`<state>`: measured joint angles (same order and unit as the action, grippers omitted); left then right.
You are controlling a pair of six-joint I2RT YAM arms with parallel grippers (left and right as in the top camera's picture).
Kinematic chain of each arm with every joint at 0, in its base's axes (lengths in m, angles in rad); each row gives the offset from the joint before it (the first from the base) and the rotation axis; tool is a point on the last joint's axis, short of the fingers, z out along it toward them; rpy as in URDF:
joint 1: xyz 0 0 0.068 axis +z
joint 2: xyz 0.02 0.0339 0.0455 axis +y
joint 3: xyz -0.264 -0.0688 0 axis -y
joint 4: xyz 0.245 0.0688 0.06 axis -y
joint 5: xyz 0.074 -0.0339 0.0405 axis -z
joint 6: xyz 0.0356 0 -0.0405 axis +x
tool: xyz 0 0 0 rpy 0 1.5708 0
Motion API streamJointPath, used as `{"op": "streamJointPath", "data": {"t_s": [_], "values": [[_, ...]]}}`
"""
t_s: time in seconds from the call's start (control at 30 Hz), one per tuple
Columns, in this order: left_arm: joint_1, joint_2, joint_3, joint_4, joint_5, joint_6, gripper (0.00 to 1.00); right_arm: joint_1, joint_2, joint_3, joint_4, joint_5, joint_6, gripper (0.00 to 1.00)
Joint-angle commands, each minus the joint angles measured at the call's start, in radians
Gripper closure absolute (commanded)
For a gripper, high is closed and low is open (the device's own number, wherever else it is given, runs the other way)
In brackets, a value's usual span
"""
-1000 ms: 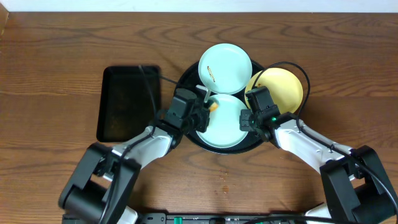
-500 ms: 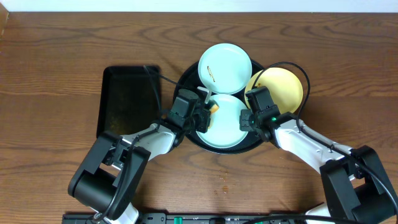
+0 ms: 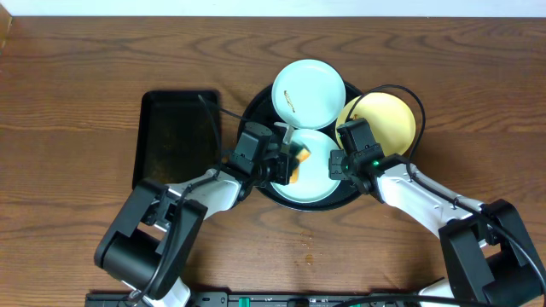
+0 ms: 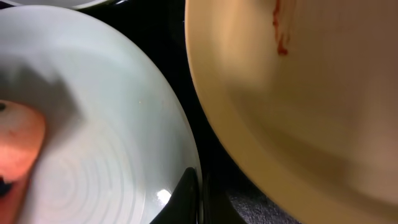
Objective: Clean dirty plates on tray and stack at the side
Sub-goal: 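Scrub the light-blue plate with the sponge while the right gripper holds it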
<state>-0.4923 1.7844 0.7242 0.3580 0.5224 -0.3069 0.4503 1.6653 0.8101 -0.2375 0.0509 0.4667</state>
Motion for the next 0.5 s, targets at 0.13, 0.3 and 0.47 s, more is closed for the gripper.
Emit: {"op": "streamJointPath", "data": {"t_s": [0.13, 0.3, 0.47], "values": [[0.005, -0.035, 0.059, 0.122, 0.248, -0.090, 0.93, 0.009, 0.008, -0.004, 0.002, 0.016, 0.011, 0.99], [0.052, -0.142, 0.072, 0.101, 0.117, -0.076, 0.93, 0.009, 0.008, -0.004, 0.002, 0.016, 0.011, 0.99], [0.057, -0.151, 0.072, -0.019, 0.034, 0.029, 0.92, 0.009, 0.008, -0.004, 0.002, 0.016, 0.011, 0.99]]}}
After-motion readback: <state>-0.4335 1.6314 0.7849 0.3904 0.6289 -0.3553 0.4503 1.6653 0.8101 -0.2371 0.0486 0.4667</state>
